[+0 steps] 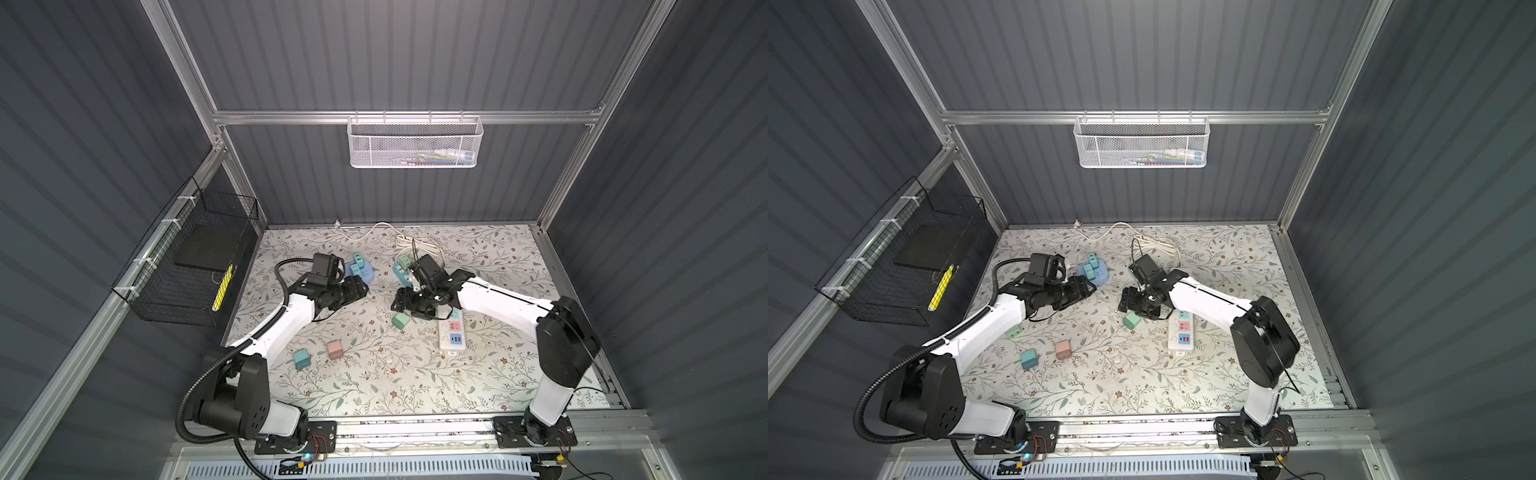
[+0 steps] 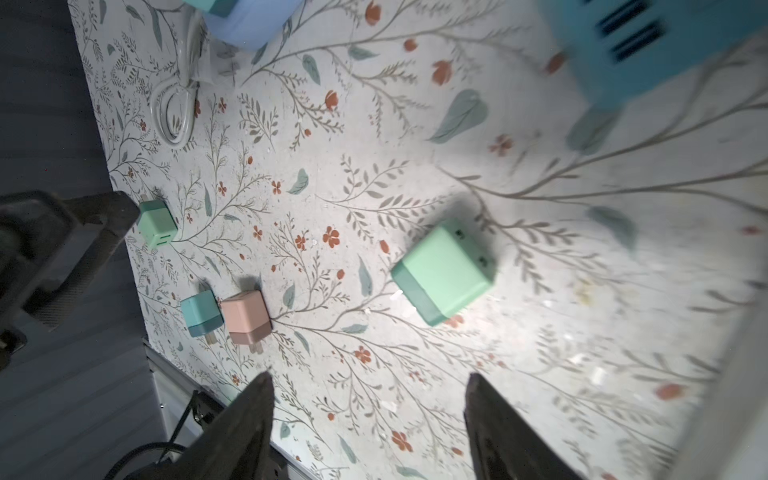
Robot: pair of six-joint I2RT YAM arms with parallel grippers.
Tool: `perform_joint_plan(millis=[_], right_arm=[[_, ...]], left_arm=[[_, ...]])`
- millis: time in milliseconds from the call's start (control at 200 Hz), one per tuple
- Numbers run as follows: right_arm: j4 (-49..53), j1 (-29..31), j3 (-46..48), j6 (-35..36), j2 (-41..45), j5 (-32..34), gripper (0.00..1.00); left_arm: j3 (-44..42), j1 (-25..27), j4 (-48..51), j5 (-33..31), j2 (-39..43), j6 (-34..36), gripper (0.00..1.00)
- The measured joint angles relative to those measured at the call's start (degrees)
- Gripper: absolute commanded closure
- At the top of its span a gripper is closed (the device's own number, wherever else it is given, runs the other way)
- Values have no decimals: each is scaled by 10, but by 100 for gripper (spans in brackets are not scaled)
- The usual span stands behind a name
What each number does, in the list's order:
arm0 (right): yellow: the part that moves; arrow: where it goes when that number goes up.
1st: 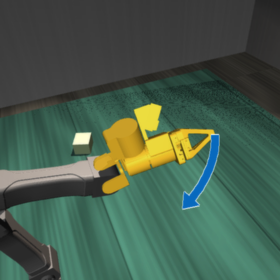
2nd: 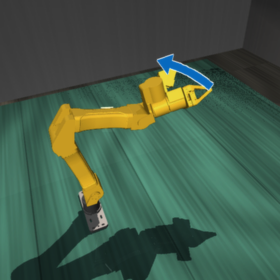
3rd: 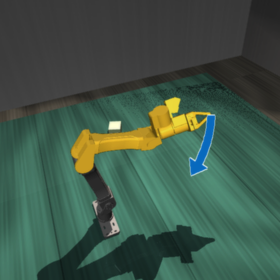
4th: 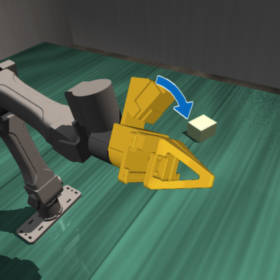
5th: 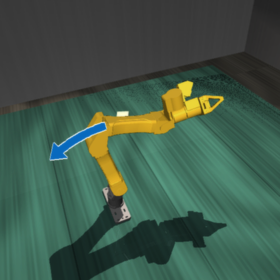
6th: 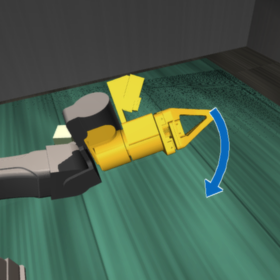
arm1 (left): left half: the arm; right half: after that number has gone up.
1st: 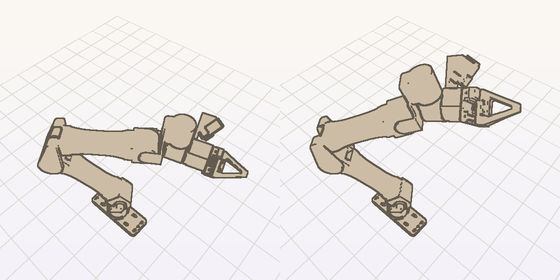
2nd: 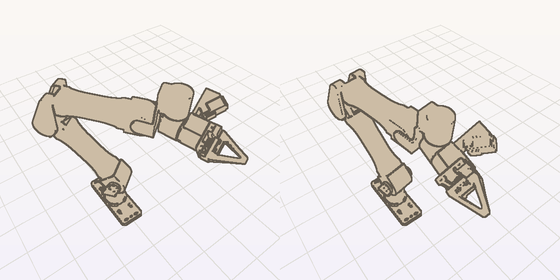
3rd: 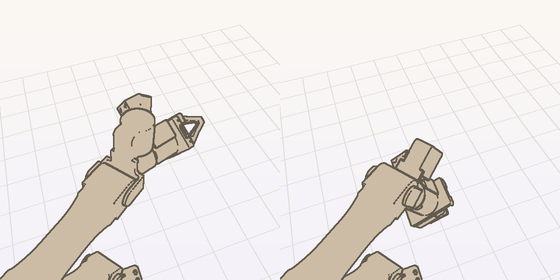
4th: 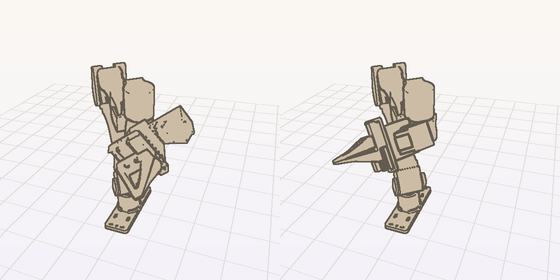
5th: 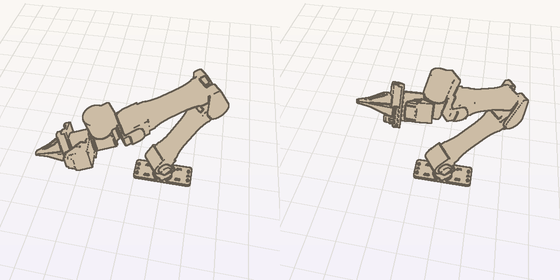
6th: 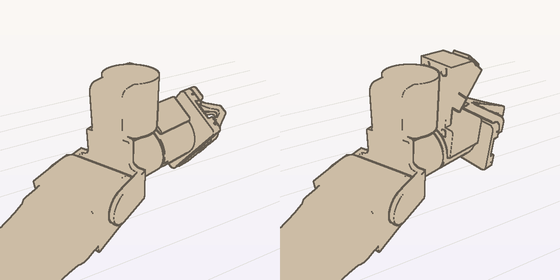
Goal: Insert the plug
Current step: 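Grasp the mint green adapter with the left gripper while the right draws back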
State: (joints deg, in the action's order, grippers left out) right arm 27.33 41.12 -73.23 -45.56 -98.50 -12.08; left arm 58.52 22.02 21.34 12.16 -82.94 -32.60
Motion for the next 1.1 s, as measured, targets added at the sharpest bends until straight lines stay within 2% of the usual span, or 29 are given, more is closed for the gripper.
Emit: perform_joint_plan(millis=[80,155,295,425,575,720,1101], right_arm=[[-3,-20,50,29,68,39,17],[-19,-51,101,42,136,59,20],[-80,-169,184,19,211,13,24],[-107,-256,231,13,219,-36,22],[-111,-262,246,46,231,-53,19],[-121,-261,246,67,242,-59,19],[-125,-261,250,82,240,-69,24]], left_arm=[[30,47,17,-13,-15,38,30],[63,90,45,-33,-36,82,29],[145,165,107,-86,-96,156,28],[185,208,142,-130,-145,202,28],[226,248,194,-175,-211,240,30],[256,263,221,-188,-264,265,33],[276,266,245,-228,-312,282,35]])
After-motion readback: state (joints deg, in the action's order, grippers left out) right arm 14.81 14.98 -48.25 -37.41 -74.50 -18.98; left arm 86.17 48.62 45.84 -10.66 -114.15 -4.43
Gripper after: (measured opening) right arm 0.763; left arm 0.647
